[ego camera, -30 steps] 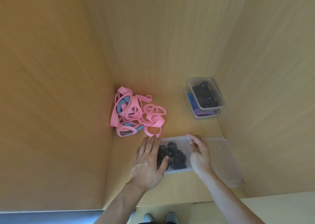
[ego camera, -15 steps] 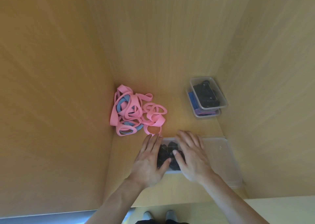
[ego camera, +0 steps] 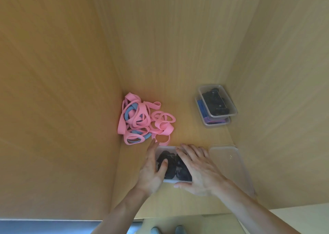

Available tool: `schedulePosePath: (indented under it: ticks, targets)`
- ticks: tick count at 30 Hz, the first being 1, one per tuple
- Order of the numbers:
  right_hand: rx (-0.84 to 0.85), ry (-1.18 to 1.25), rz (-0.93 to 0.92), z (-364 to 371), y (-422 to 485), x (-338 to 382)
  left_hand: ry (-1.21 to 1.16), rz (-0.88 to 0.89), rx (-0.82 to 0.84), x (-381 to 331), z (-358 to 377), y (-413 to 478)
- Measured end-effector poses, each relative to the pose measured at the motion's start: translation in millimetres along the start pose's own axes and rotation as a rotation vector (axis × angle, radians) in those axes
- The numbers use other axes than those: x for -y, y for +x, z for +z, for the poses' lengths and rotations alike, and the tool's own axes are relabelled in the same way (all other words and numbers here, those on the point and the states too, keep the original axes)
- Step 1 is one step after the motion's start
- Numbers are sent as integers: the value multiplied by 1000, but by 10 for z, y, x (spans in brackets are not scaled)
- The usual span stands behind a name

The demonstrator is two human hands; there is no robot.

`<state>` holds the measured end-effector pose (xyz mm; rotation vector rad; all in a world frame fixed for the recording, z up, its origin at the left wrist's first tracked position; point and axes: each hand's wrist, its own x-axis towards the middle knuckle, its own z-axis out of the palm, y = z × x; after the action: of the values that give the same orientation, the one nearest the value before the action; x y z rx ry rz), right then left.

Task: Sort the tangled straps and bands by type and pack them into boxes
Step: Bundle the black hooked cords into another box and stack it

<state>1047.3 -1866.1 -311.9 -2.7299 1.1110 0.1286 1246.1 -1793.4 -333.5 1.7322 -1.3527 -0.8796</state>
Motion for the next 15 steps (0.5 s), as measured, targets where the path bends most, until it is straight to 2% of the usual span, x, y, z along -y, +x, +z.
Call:
schedulePosePath:
  ticks: [8,15]
  targets:
    - [-135,226,39,-41,61,-3,-231,-159,32,36,-193,-76]
    - [-136,503,143,-158,64,-39,-282,-47,114,-92,-294,-68]
